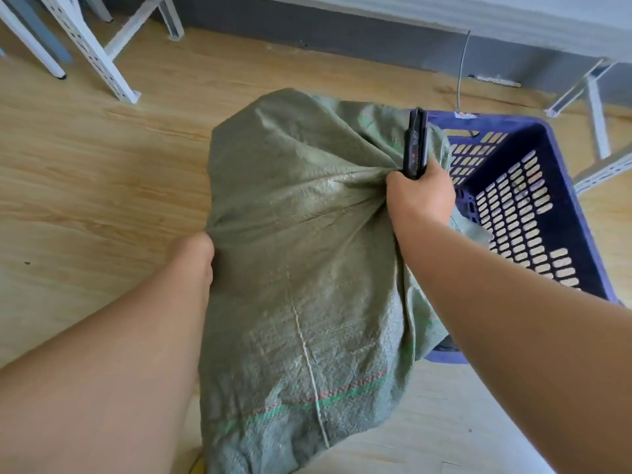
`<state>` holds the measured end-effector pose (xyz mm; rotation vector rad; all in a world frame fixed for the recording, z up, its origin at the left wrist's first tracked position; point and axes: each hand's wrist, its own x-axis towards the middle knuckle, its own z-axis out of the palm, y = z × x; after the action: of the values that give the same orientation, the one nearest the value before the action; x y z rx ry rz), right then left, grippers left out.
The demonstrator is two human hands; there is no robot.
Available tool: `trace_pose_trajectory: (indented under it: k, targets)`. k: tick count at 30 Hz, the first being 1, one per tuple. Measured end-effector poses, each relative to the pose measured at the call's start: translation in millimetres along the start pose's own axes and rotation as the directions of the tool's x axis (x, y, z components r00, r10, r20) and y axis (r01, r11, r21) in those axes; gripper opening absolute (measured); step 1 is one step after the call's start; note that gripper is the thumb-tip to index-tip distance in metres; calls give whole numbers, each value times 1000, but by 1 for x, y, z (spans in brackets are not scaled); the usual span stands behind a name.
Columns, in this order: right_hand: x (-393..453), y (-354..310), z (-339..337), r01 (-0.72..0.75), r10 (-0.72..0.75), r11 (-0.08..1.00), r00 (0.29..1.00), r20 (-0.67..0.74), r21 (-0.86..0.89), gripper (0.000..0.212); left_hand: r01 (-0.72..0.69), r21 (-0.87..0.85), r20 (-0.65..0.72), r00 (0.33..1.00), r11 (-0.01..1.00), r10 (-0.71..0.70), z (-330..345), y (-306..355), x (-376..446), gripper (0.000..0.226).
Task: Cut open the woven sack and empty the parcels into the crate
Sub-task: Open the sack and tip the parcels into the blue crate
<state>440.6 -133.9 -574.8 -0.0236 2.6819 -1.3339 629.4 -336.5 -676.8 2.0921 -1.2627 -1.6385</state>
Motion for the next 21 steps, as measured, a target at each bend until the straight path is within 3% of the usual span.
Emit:
trace_pose_trajectory:
  k: [2,5,8,11,15,18,21]
  targets:
    - [0,-2,-16,-30,30,1000,999,21,-8,8,-32,26,-134,990,999,35,-7,12,-16,38]
    - [0,-7,-44,-59,63,996,996,61,-60,21,-56,100,-220,973,993,77,-20,31,-62,41]
    - [-2,-16,-78,-116,126,990,985,114,-85,10,-230,307,-321,888,923,328,-28,46,-123,35]
    - [-8,-31,-115,-165,180,982,966,186,-94,14,-422,444,-276,775,791,568,-29,62,-195,31]
    - [-25,-61,-169,-192,200,980,956,214,-58,20,-532,465,-195,719,708,668,-22,90,-282,29]
    - [-29,-87,-214,-264,254,964,936,244,12,28,-584,413,-119,727,699,677,-8,113,-343,29]
    - [-33,-115,-258,-312,283,950,882,377,16,26,-560,318,-28,801,765,597,8,140,-391,27]
